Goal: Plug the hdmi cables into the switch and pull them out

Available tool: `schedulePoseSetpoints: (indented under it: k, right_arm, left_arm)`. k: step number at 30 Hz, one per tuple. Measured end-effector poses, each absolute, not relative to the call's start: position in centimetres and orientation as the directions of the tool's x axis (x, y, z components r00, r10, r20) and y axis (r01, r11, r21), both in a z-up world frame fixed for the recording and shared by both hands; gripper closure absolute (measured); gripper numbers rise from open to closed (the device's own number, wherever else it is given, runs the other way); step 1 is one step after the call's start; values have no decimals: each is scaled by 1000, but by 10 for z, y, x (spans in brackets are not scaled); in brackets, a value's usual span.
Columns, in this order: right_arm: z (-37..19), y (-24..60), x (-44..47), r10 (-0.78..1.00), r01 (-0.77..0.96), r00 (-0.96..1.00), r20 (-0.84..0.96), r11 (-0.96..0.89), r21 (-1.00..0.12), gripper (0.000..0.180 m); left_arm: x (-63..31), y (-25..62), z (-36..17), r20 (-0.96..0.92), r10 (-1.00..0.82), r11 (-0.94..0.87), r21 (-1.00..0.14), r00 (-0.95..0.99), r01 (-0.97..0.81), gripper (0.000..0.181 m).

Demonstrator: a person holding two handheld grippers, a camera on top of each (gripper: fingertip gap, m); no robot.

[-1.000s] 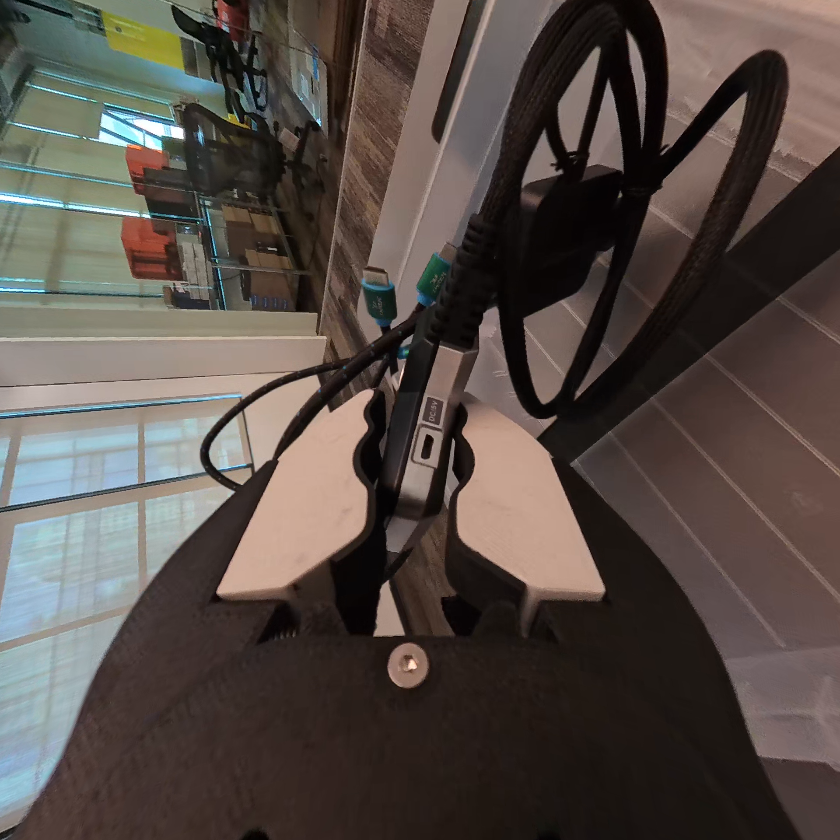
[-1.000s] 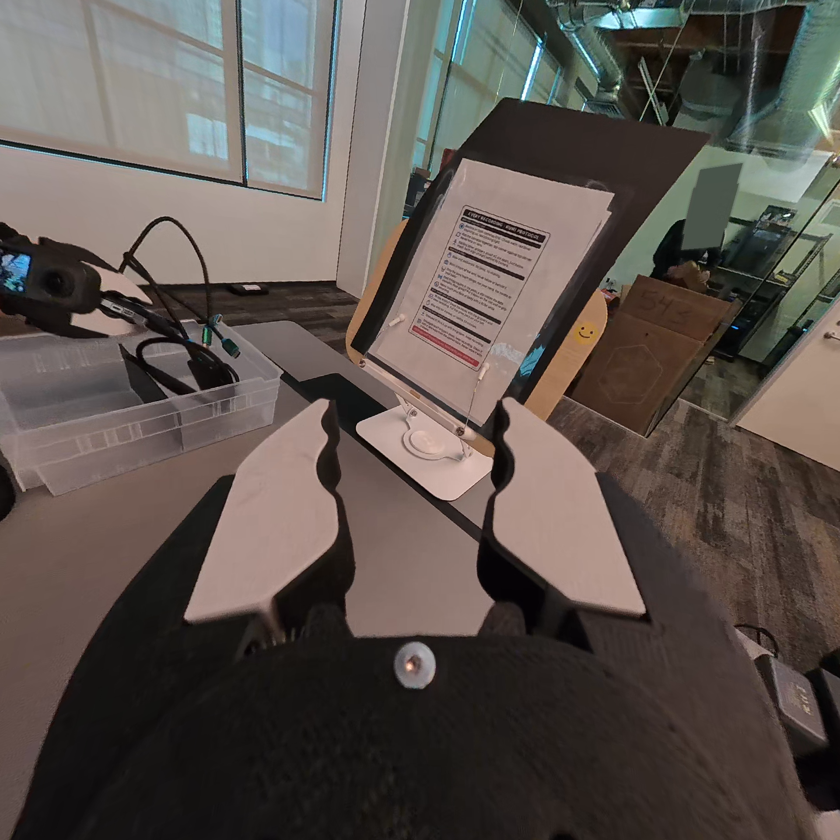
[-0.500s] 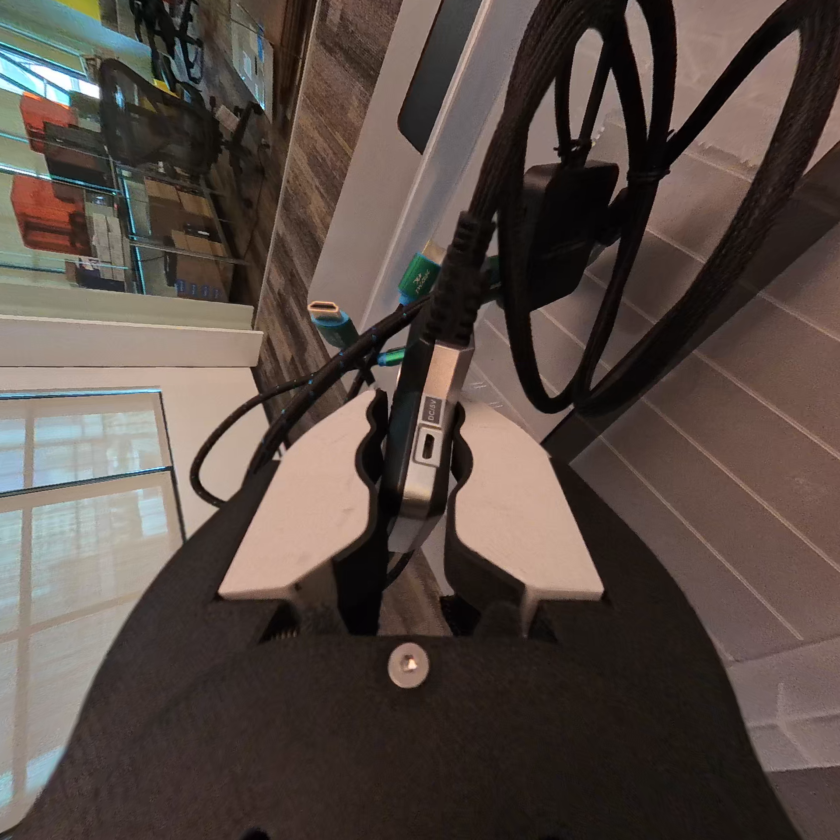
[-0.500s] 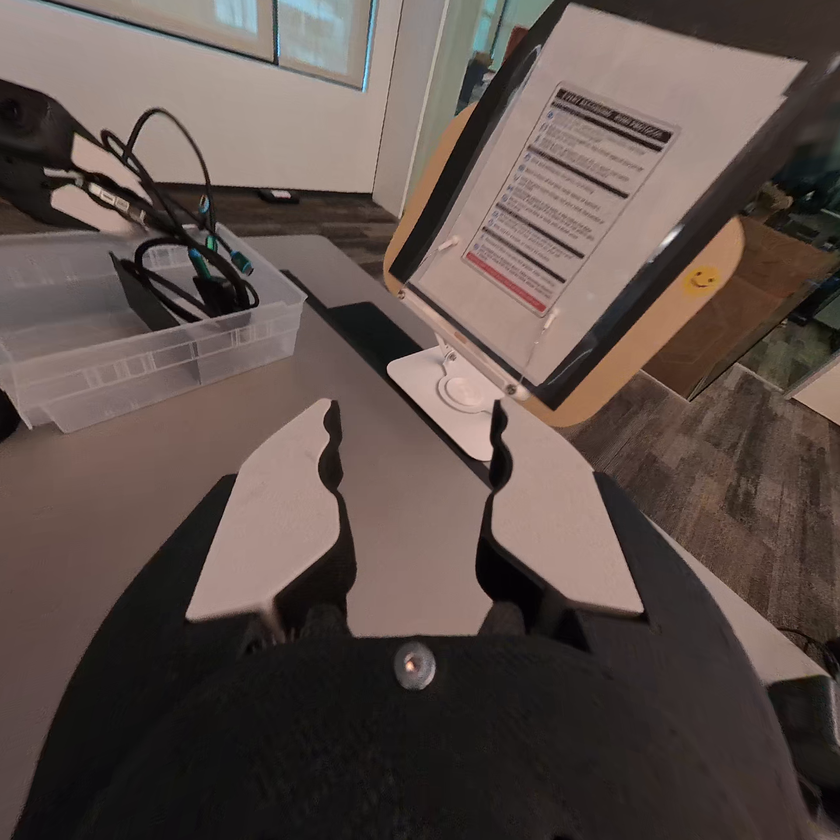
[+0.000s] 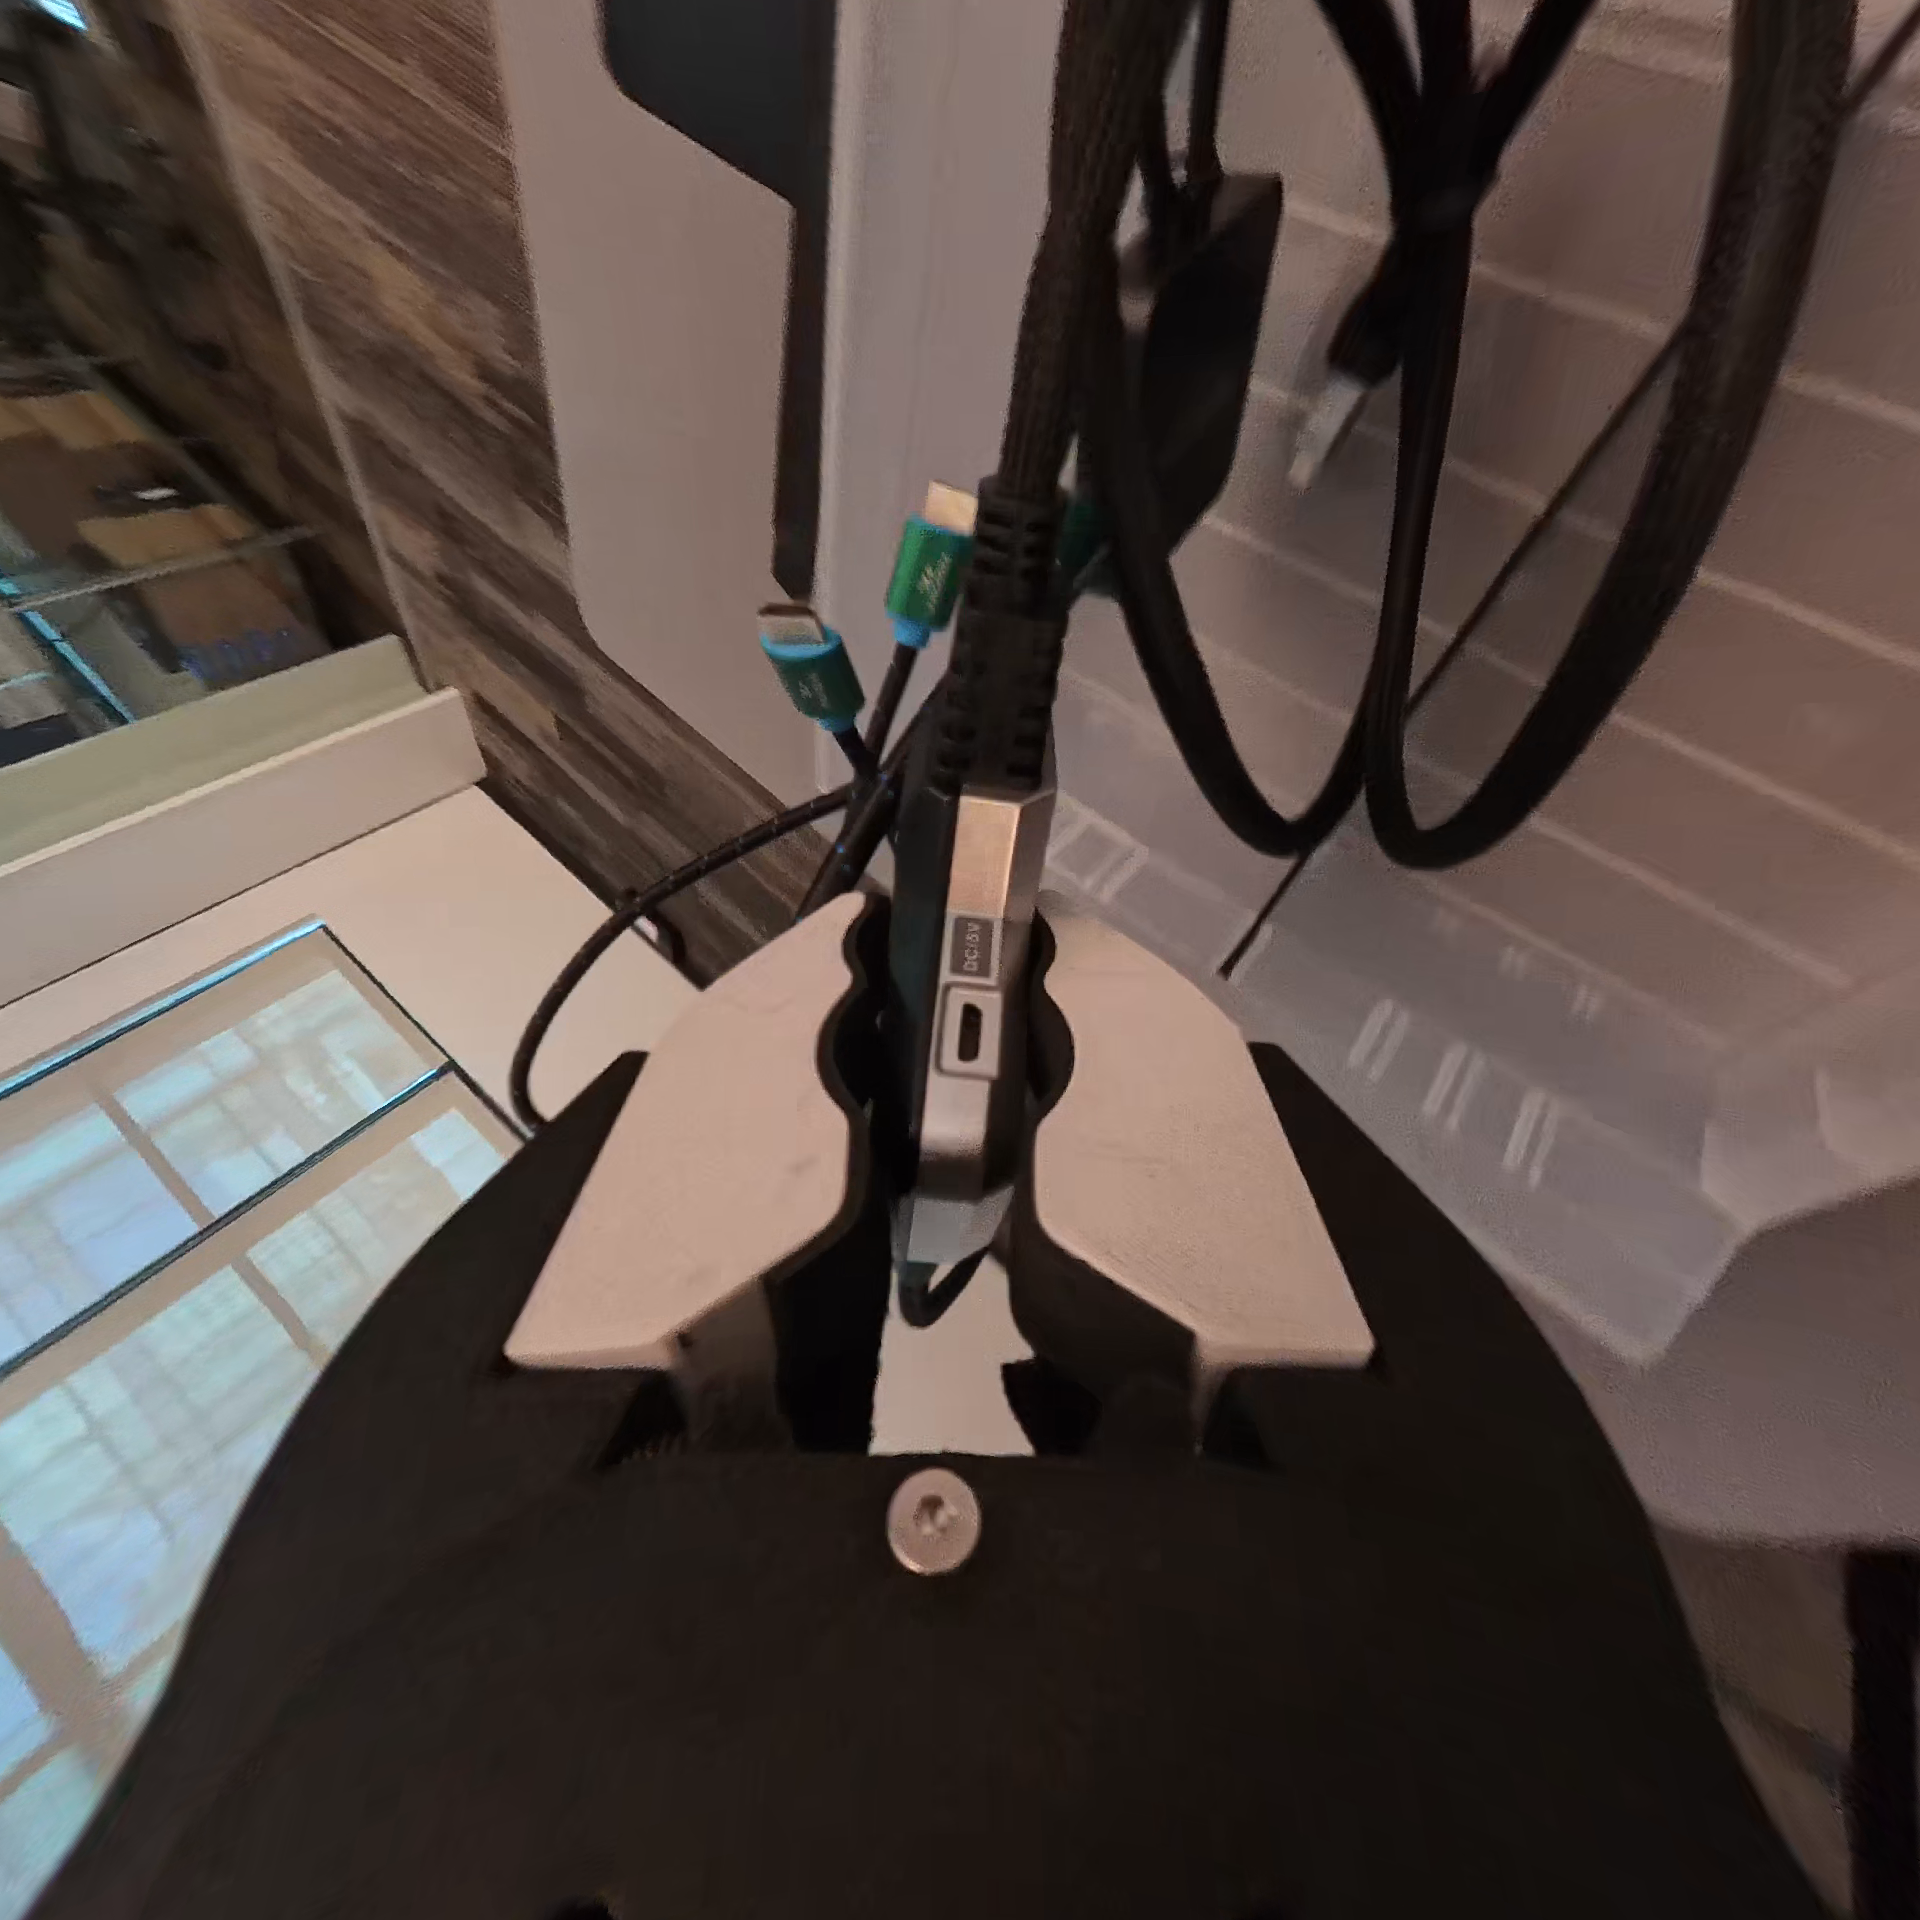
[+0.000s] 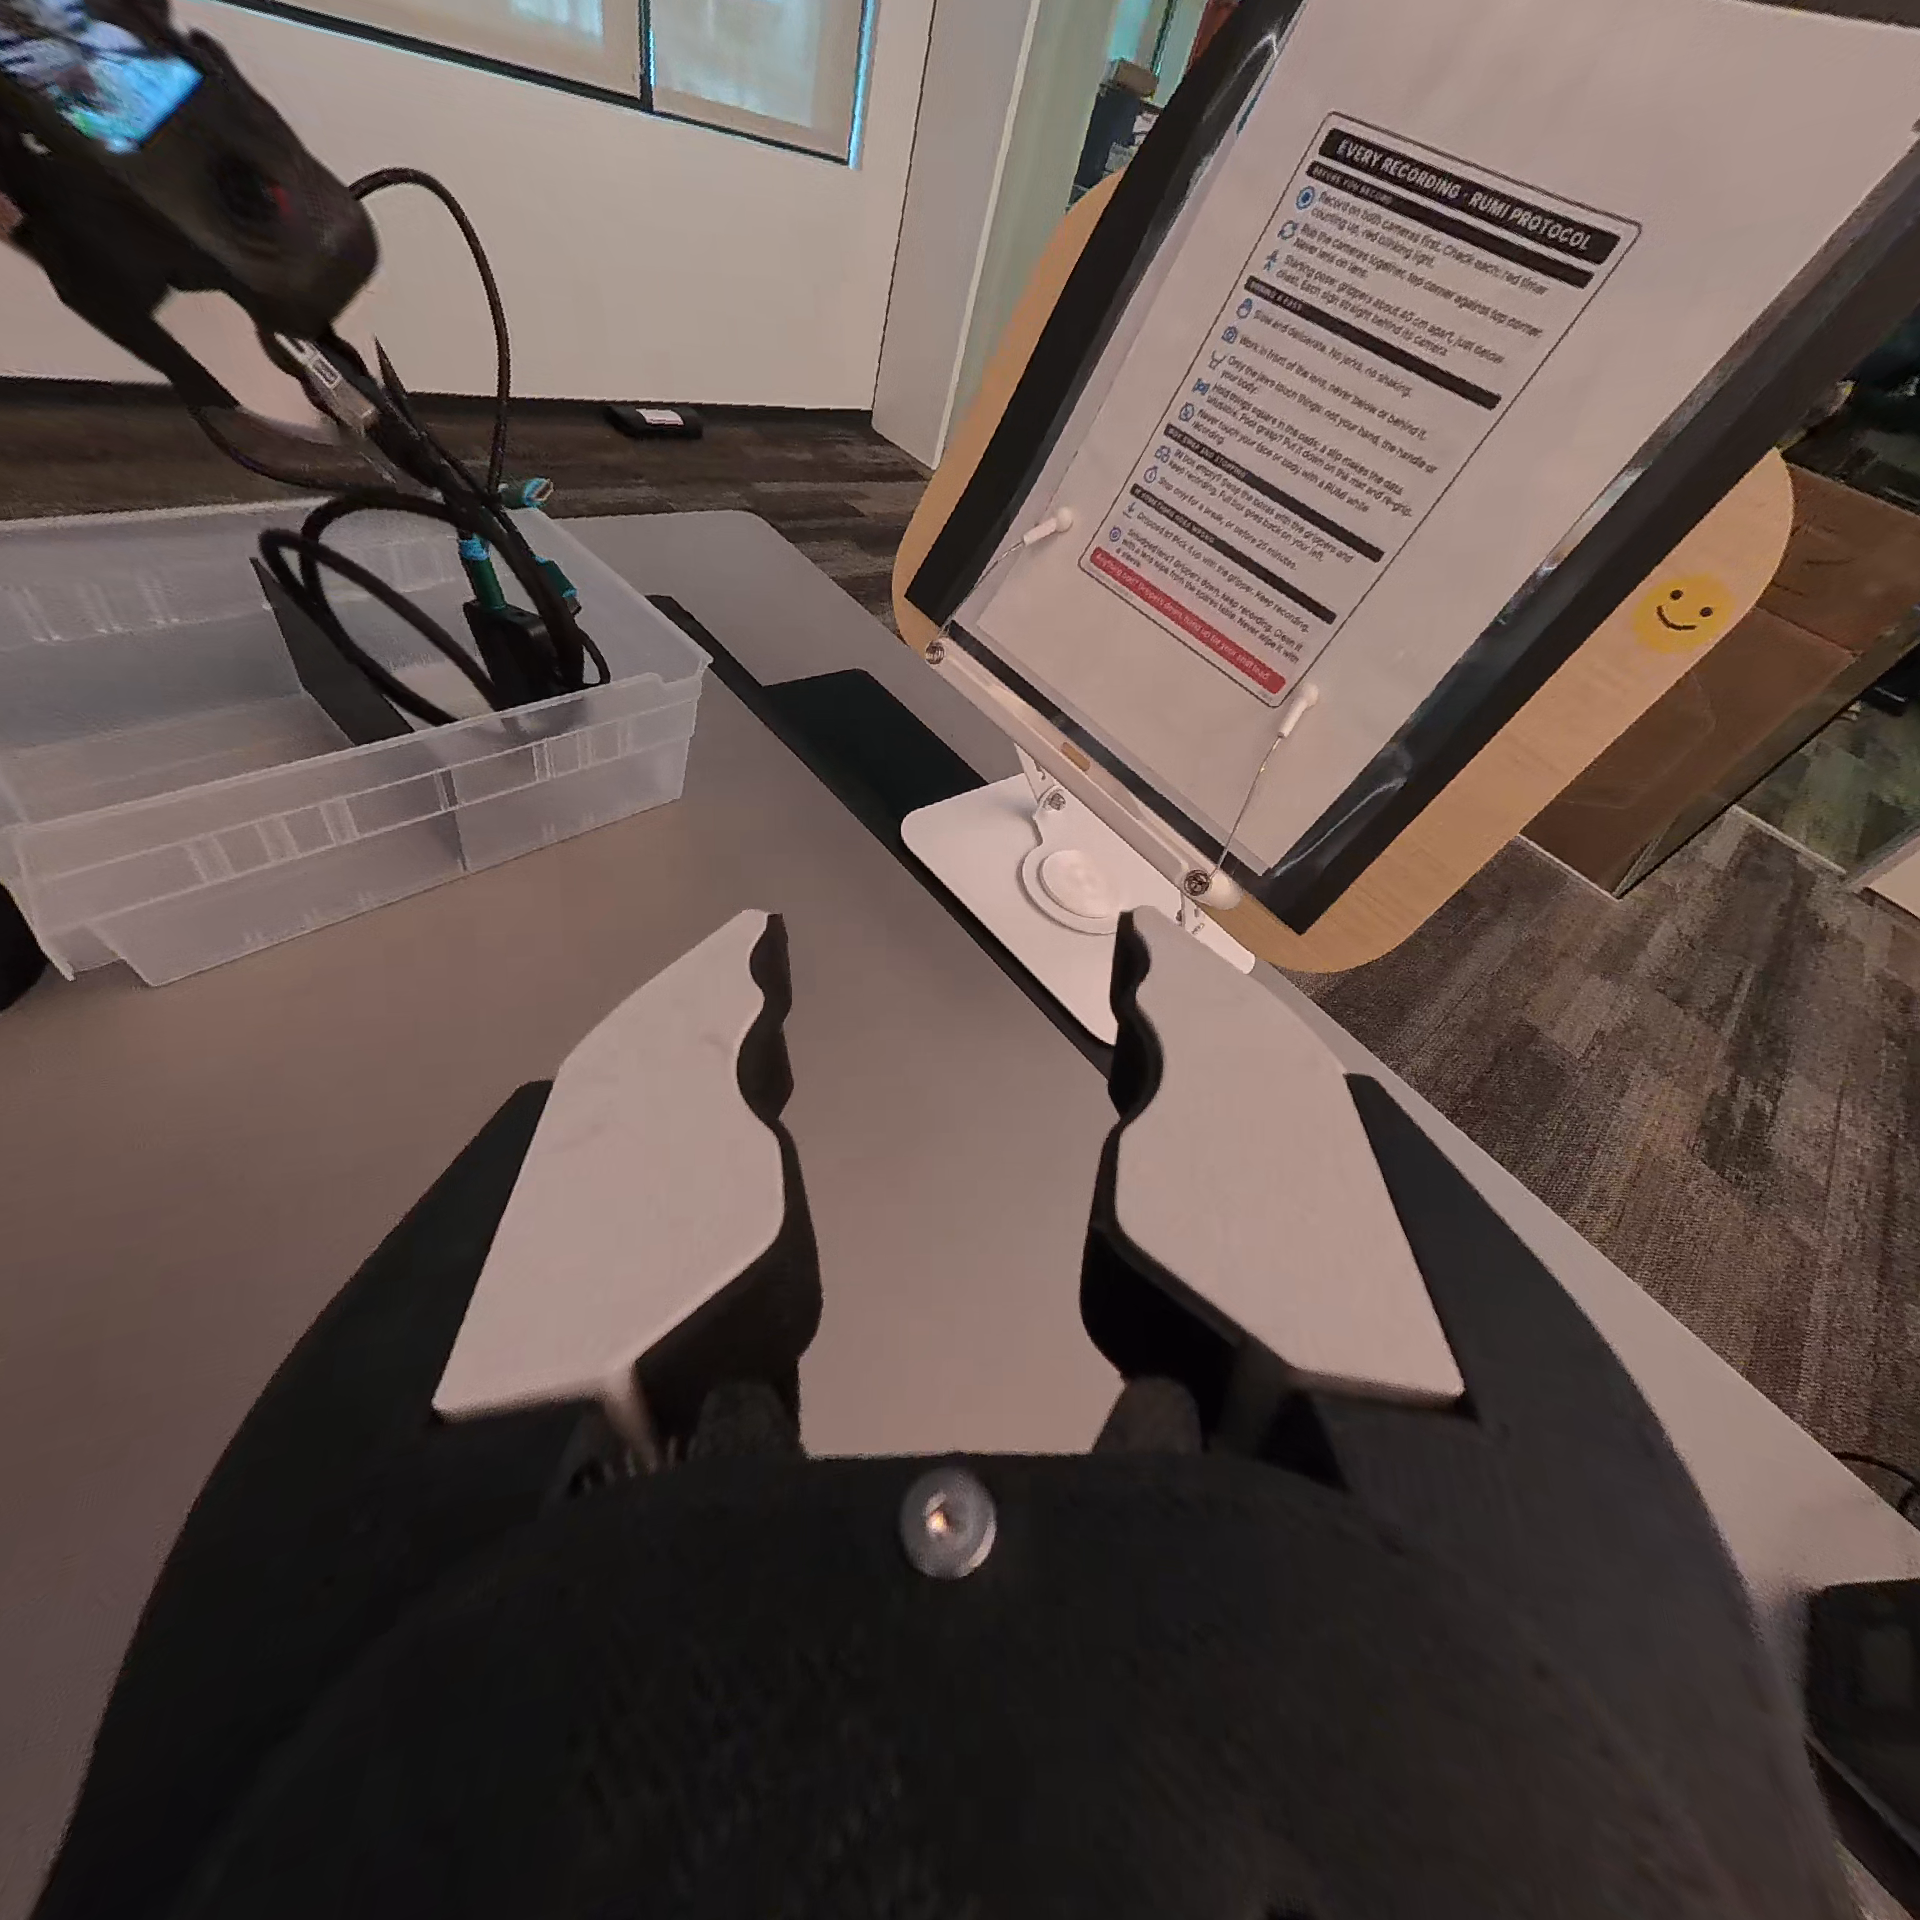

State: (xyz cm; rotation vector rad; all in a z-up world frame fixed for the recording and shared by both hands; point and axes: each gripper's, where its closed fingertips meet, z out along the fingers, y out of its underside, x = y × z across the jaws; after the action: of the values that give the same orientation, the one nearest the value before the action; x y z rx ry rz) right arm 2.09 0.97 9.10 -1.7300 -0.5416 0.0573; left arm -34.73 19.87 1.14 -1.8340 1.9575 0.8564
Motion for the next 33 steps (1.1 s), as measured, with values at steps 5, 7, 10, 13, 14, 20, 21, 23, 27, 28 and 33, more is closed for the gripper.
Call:
schedulePoseSetpoints:
  k: [5,7,10,13,14,20,21,23,27,28,33]
  right_arm:
    - [90,9,21,387,328,885,257,-128,-936,120]
    - [90,9,22,384,327,887,257,-127,-937,120]
    - [90,10,25,381,319,890,251,-128,-939,120]
    - [90,10,30,375,311,894,244,-129,-941,120]
    - [91,10,32,371,310,896,244,-128,-942,120]
    - [92,11,35,371,298,898,235,-122,-947,120]
    - [92,11,36,371,299,898,236,-122,-946,120]
    - [92,11,38,365,301,900,238,-123,-946,120]
    - [94,11,40,365,295,901,234,-119,-948,120]
    - [94,11,40,366,292,901,232,-118,-949,120]
    - [95,11,45,357,287,906,229,-118,-951,120]
  left_arm:
    - [-346,195,28,-484,-849,-16,427,-213,-904,158]
    - [-343,192,36,-449,-867,-31,480,-215,-877,159]
    - [-341,189,45,-396,-894,-47,552,-212,-833,159]
    - [-346,188,59,-380,-903,-92,629,-203,-772,159]
    - [-348,189,65,-386,-900,-115,656,-201,-746,159]
    - [-357,183,87,-363,-914,-170,751,-184,-638,159]
    - [-357,180,89,-357,-918,-176,757,-173,-629,159]
    - [-356,176,95,-349,-924,-183,759,-154,-625,159]
    - [-349,169,109,-352,-931,-201,724,-102,-660,159]
    - [-348,168,114,-362,-927,-210,715,-95,-667,159]
    - [-339,165,145,-413,-906,-240,683,-92,-690,159]
